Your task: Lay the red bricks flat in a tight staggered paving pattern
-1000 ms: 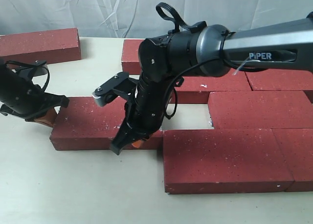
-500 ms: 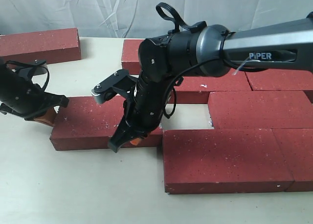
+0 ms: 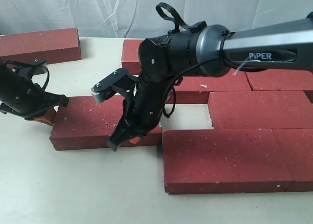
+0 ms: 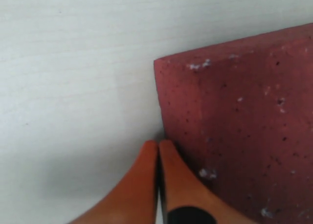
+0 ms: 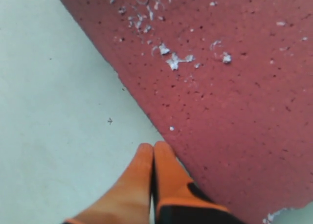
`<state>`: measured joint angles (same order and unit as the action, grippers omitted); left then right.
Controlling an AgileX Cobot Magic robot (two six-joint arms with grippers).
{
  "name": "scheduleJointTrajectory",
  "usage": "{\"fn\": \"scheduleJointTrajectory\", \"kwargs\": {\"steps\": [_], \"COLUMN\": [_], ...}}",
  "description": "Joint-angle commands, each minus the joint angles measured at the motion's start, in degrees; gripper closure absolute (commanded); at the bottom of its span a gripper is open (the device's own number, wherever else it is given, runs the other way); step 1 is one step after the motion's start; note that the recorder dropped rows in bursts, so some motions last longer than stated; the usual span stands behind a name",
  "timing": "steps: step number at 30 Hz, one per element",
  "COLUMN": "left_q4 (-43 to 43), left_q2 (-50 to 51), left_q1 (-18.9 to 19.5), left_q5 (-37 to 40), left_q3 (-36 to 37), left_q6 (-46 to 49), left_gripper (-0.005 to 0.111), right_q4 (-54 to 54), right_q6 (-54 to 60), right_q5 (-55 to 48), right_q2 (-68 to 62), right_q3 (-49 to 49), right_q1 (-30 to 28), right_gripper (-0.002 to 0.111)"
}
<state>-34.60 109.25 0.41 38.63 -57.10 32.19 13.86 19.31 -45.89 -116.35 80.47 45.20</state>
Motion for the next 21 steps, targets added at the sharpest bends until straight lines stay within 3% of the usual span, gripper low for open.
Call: {"fn": "scheduleJointTrajectory", "kwargs": {"steps": [1,21], "left_q4": [-0.7,-1.6], "left_q2": [0.0,0.1], "left_q1": [0.1,0.1], "left_q5": [-0.1,0.1], "left_q3": [0.1,0.1], "left_q6": [0.1,0.0], "left_gripper": [0.107,0.107], "right_q4": [-0.6,-6.3], "right_q6": [-0.1,-4.2], "right_q5": [-0.2,-1.6], "right_q2": [-0.1,-0.1], "right_q3": [-0.3,-0.3], "right_q1": [0.1,0.1], "right_gripper": [0.109,0.109]}}
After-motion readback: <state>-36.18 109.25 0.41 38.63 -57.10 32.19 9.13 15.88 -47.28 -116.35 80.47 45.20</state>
